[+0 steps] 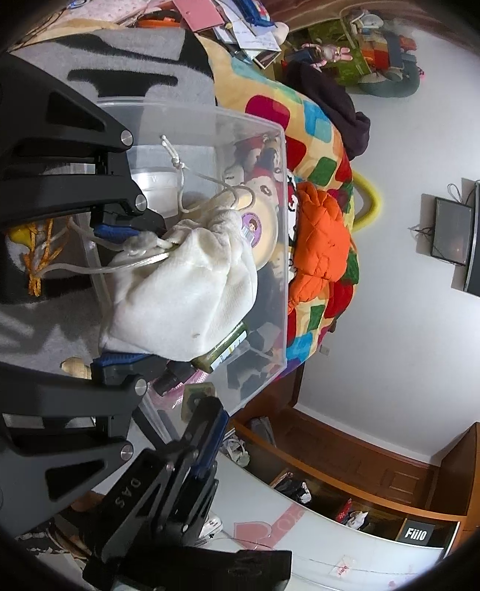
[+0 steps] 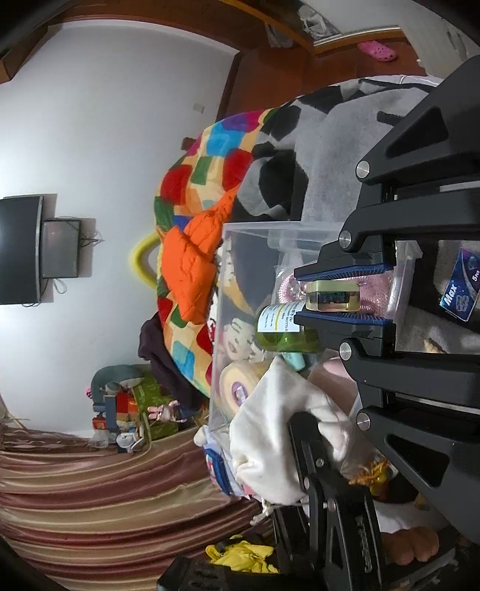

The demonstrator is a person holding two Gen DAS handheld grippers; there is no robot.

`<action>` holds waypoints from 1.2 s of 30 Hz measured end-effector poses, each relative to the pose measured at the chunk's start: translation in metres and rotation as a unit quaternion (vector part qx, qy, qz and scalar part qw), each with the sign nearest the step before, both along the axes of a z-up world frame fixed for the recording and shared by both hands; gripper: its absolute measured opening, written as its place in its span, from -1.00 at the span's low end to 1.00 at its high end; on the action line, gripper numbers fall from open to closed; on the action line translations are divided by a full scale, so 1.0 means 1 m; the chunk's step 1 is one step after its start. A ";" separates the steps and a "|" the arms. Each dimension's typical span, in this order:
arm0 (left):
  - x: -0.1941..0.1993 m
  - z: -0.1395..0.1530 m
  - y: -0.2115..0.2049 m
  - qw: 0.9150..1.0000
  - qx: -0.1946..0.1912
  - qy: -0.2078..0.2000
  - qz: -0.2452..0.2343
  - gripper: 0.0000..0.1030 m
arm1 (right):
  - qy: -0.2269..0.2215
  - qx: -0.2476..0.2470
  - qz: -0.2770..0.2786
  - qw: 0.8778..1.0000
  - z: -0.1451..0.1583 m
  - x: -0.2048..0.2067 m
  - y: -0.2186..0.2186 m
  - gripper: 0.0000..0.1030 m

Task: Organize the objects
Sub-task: 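Lower the white bag into the box with left tool while right releases the block inside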

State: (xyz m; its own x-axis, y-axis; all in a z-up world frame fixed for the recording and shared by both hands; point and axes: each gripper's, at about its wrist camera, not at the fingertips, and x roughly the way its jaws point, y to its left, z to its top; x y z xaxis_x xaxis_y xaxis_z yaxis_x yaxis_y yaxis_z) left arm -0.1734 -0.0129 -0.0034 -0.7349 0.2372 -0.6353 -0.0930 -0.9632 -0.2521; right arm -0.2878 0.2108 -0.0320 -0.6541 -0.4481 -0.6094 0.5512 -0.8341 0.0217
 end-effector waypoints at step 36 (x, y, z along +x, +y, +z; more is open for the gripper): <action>0.031 0.023 -0.001 1.000 -0.018 0.021 0.008 0.64 | -0.003 0.002 0.029 1.000 0.003 0.024 -0.004 0.05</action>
State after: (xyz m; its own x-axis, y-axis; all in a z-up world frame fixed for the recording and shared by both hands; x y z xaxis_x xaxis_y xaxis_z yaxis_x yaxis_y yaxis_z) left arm -0.1423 -0.0139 0.0198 -0.7648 0.2026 -0.6116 -0.0869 -0.9730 -0.2137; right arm -0.2633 0.2064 -0.0293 -0.6224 -0.4832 -0.6157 0.5992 -0.8003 0.0222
